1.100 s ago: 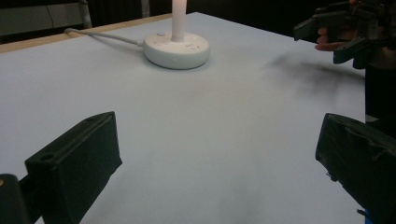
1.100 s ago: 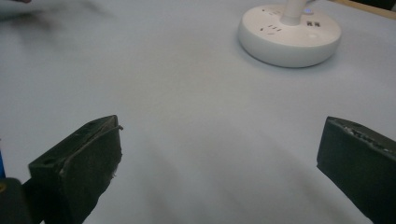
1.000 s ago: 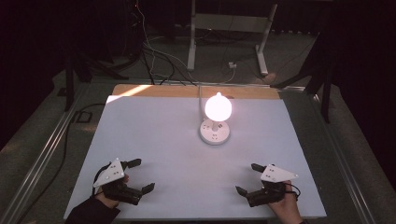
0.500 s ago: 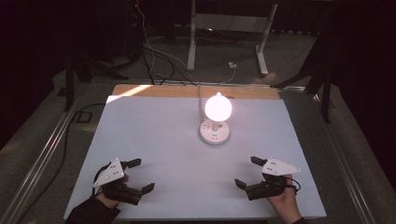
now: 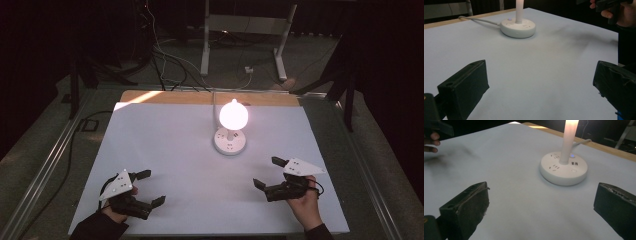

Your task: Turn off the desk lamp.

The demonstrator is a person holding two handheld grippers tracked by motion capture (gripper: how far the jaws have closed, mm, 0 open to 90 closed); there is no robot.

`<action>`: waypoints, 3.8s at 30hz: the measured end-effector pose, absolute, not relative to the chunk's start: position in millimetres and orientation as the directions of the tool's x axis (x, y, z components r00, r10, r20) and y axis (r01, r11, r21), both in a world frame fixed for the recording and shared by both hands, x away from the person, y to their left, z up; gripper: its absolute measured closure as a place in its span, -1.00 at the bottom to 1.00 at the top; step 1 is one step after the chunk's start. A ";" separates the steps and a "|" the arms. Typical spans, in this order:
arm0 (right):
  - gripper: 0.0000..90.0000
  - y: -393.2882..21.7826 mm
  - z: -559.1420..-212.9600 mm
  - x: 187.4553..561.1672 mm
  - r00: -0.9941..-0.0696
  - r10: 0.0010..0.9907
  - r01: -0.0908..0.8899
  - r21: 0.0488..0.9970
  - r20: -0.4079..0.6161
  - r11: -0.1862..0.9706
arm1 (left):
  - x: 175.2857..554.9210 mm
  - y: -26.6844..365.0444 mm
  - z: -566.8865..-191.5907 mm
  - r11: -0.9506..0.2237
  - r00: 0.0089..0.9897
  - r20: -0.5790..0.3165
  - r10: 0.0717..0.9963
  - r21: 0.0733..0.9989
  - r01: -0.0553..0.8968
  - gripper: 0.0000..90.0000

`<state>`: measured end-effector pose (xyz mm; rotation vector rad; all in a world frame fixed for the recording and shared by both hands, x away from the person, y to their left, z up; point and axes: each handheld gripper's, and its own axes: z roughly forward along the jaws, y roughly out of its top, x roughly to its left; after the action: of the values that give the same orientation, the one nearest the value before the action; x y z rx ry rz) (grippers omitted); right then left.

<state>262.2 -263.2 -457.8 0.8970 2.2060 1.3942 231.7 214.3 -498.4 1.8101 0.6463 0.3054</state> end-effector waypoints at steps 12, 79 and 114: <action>-1.00 -259.2 -450.1 283.2 -0.708 0.705 0.321 0.905 0.032 0.281 | 231.4 214.4 -498.2 -0.213 0.817 -0.111 0.566 0.937 0.276 -0.99; 0.01 -216.2 -477.8 395.7 -0.503 0.861 0.519 0.821 0.070 0.237 | 230.4 215.3 -497.2 -0.203 0.818 -0.121 0.562 0.939 0.278 -0.99; 1.00 -195.1 -500.7 407.4 -0.512 0.857 0.571 0.766 0.050 0.297 | 230.8 216.0 -497.1 -0.196 0.818 -0.132 0.560 0.938 0.285 -0.99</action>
<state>407.4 -195.1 -500.7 1.2826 2.2008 1.0657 230.8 216.0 -497.1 1.7924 0.6494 0.2828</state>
